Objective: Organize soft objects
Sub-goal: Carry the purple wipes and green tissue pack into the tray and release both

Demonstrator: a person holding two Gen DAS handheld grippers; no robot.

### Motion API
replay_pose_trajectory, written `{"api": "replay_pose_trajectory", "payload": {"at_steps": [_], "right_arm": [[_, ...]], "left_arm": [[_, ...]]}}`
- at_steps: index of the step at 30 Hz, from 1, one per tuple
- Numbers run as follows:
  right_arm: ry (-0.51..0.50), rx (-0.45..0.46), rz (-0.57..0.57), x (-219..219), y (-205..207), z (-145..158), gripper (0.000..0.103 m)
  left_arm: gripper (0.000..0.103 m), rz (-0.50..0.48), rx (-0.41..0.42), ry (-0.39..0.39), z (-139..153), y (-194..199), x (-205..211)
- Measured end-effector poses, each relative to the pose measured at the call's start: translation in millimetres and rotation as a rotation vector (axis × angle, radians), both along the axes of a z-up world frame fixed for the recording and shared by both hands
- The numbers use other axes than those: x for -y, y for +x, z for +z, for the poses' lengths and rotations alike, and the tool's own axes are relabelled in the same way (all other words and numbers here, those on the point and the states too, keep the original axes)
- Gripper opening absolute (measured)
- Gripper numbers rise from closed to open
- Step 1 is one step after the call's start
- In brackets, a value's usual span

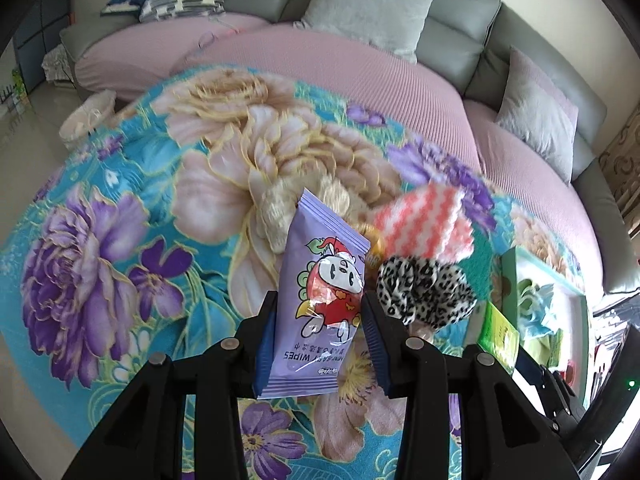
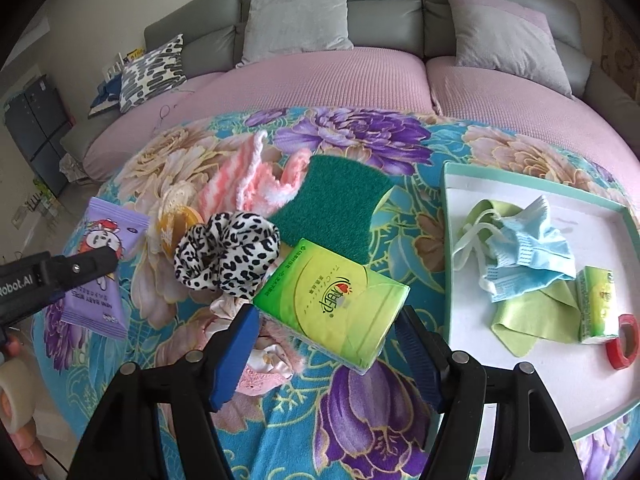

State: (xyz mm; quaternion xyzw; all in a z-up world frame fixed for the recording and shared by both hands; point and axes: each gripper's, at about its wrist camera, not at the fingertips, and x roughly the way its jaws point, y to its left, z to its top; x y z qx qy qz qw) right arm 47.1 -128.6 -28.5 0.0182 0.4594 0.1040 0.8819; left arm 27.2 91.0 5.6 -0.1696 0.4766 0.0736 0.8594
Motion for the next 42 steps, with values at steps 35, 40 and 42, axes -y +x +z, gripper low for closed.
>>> {"api": "replay_pose_trajectory", "payload": {"at_steps": [35,40,42], "right_arm": [[-0.039,-0.024,-0.597,225.4,-22.4,13.8,0.073],[-0.048,-0.010,-0.625,240.6,-11.3,6.4,0.073],[-0.049,0.001,-0.634,245.5,-9.3,5.0,0.073]], "left_arm": [[0.043,-0.547,0.084,0.007,8.5,18.9,222.4],[0.043,-0.634,0.099,-0.023,-2.7,22.4,249.5],[0.043,-0.658,0.099,-0.039,-7.0,22.6,258.0]]}}
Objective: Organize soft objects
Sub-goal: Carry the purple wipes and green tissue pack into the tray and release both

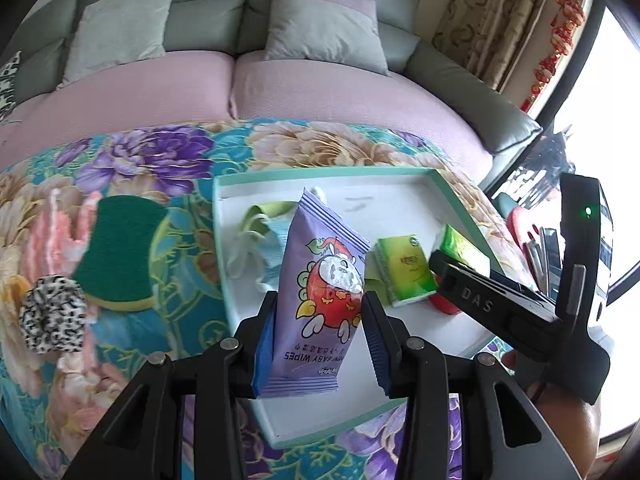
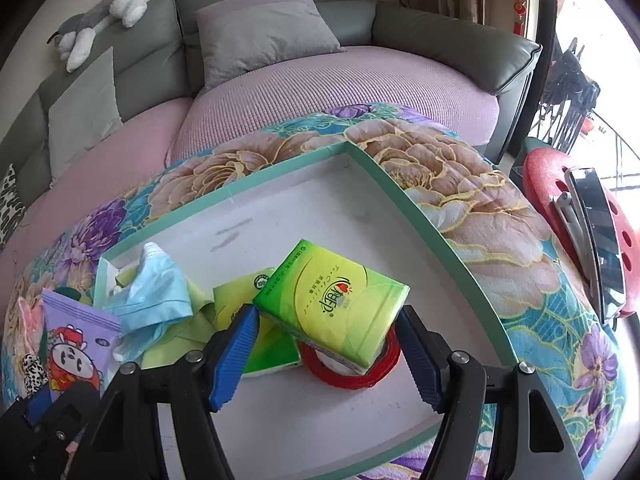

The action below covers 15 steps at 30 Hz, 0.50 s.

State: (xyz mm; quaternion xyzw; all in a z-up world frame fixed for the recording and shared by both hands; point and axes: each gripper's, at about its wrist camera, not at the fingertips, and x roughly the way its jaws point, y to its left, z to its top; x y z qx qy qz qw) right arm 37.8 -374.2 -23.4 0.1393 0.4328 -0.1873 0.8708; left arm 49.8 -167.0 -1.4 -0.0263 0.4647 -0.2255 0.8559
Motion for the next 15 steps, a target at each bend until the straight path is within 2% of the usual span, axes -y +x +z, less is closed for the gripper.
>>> {"api": "replay_pose_trajectory", "payload": {"at_steps": [4,9,10,11,13,15], "right_arm": [[-0.016,0.019,-0.008,5.1,3.1,-0.9,0.073],[-0.017,0.025,-0.010,6.4,6.0,-1.3,0.074],[-0.011,0.018,-0.004,5.5,6.3,-2.1,0.075],[-0.008,0.016,0.001,4.5,6.6,-2.8,0.075],[-0.022,0.003,0.001,1.9,7.5,-3.9,0.086],[-0.037,-0.015,0.000,-0.2,7.6,-4.9,0.094]], "left_arm": [[0.043,-0.036,-0.017,-0.007,-8.3,1.0,12.4],[0.043,-0.046,-0.024,0.021,-14.5,0.1,18.4],[0.046,-0.040,-0.027,0.027,-15.3,0.5,18.0],[0.058,-0.033,-0.029,0.031,-16.3,1.6,17.2],[0.075,-0.019,-0.033,0.035,-17.3,3.5,14.9],[0.076,-0.008,-0.030,0.035,-15.7,4.3,12.1]]}}
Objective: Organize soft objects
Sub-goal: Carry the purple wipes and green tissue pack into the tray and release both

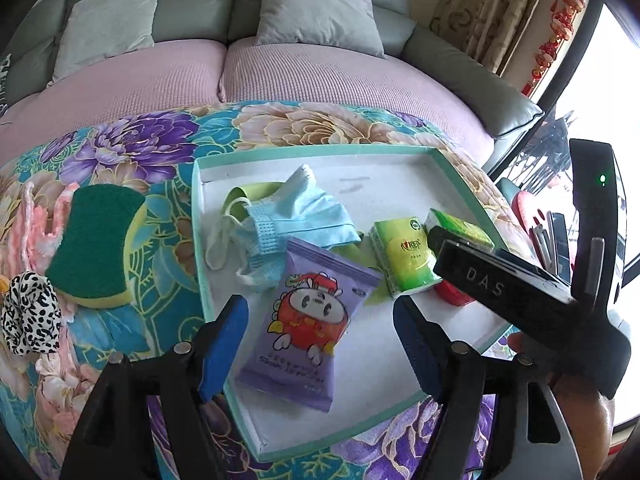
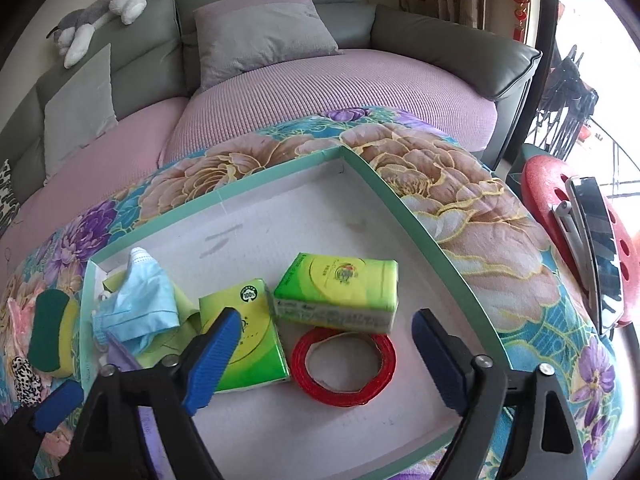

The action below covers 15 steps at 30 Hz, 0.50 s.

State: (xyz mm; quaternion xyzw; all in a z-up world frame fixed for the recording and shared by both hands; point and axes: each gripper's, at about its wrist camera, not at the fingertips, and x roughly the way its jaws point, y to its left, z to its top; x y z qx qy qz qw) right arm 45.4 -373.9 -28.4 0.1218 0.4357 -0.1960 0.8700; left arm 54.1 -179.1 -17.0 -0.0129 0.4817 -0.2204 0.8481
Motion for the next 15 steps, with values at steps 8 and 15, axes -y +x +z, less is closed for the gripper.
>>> {"api": "replay_pose_trajectory", "payload": {"at_steps": [8,15], "right_arm": [[-0.005,-0.034,0.002,-2.5,-4.8,-1.1,0.103],[-0.019,-0.046,-0.006,-7.5,-14.9,7.1,0.103]], "left_arm": [[0.094,0.051,0.004,0.033,3.4,5.8,-10.8],[0.094,0.158,0.043,0.024,15.9,12.3,-38.2]]}}
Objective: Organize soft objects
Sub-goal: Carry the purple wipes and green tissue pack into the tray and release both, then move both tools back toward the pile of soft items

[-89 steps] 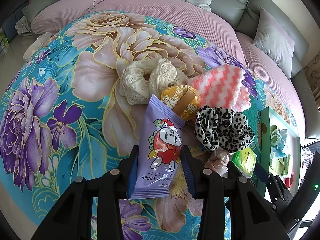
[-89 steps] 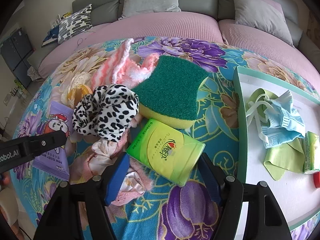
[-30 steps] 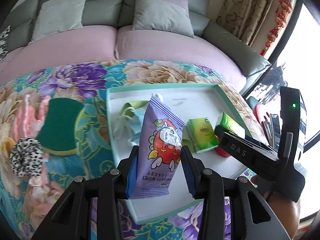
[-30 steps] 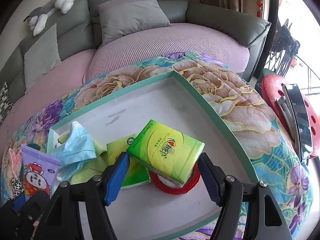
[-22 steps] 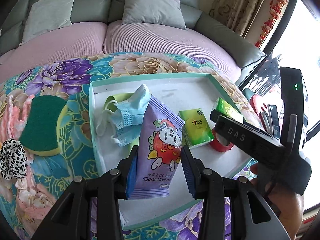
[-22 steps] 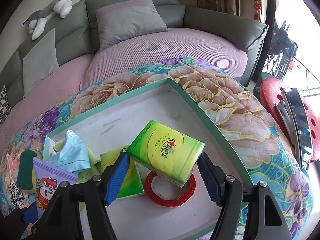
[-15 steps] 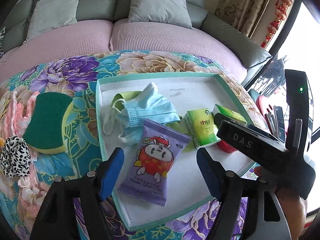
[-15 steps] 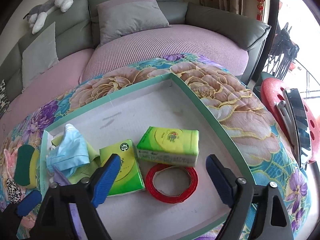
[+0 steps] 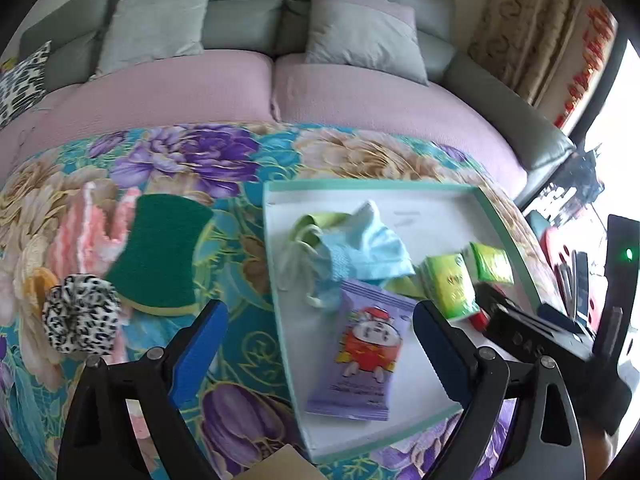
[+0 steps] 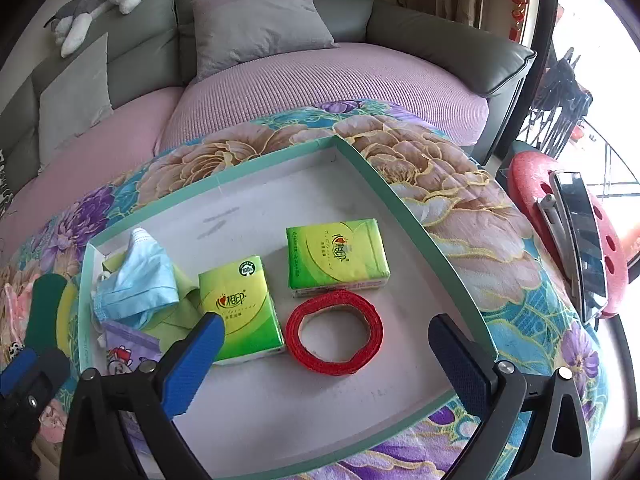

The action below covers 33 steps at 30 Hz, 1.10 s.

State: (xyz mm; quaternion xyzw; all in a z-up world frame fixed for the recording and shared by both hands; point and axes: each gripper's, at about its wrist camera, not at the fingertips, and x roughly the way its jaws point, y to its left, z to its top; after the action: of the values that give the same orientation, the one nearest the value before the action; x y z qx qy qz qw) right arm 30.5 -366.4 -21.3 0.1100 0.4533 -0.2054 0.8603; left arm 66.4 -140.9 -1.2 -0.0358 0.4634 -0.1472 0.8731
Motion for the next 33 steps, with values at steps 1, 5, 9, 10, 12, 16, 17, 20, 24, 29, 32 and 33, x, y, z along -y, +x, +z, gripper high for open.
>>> {"api": "replay_pose_trajectory", "payload": {"at_steps": [1,5,9,10,12,16,17,20,24,29,32,33], "right_arm": [[-0.001,-0.007,0.003,-2.1,-0.9,0.6,0.103],[-0.004,-0.051,0.027,-16.2,-3.9,-0.1,0.103],[-0.011,-0.058,0.069,-33.7,-6.1,4.6,0.103],[-0.018,-0.054,0.079,-39.1,-6.7,7.0,0.103],[-0.030,-0.044,0.105,-51.0,-7.5,11.7,0.103],[-0.032,-0.024,0.164,-79.3,-8.2,19.0,0.103],[-0.030,-0.020,0.182,-86.4,-7.7,20.3,0.103],[-0.037,-0.012,0.233,-106.8,-7.4,22.5,0.103],[-0.058,-0.012,0.279,-126.6,-6.7,23.3,0.103],[-0.083,-0.019,0.300,-139.5,-5.8,22.0,0.103],[-0.093,-0.025,0.308,-145.0,-4.6,20.2,0.103],[-0.095,-0.026,0.312,-147.4,-4.2,19.6,0.103]], "left_arm": [[0.094,0.019,0.003,0.001,1.4,1.3,-5.0],[0.094,0.093,0.009,0.000,7.8,5.7,-27.6],[0.094,0.170,0.010,-0.021,14.7,7.5,-53.7],[0.094,0.186,0.009,-0.028,15.8,7.8,-60.1],[0.094,0.223,0.008,-0.034,18.1,8.1,-74.0],[0.094,0.309,0.011,-0.025,20.6,5.7,-102.8],[0.094,0.334,0.010,-0.023,21.8,4.8,-111.7],[0.094,0.390,0.006,-0.062,24.6,2.1,-137.4],[0.094,0.457,0.019,-0.112,29.5,-2.5,-166.2],[0.094,0.537,0.033,-0.147,33.8,-9.3,-196.5],[0.094,0.567,0.048,-0.161,37.7,-14.1,-210.7],[0.094,0.572,0.054,-0.164,39.6,-15.4,-214.0]]}}
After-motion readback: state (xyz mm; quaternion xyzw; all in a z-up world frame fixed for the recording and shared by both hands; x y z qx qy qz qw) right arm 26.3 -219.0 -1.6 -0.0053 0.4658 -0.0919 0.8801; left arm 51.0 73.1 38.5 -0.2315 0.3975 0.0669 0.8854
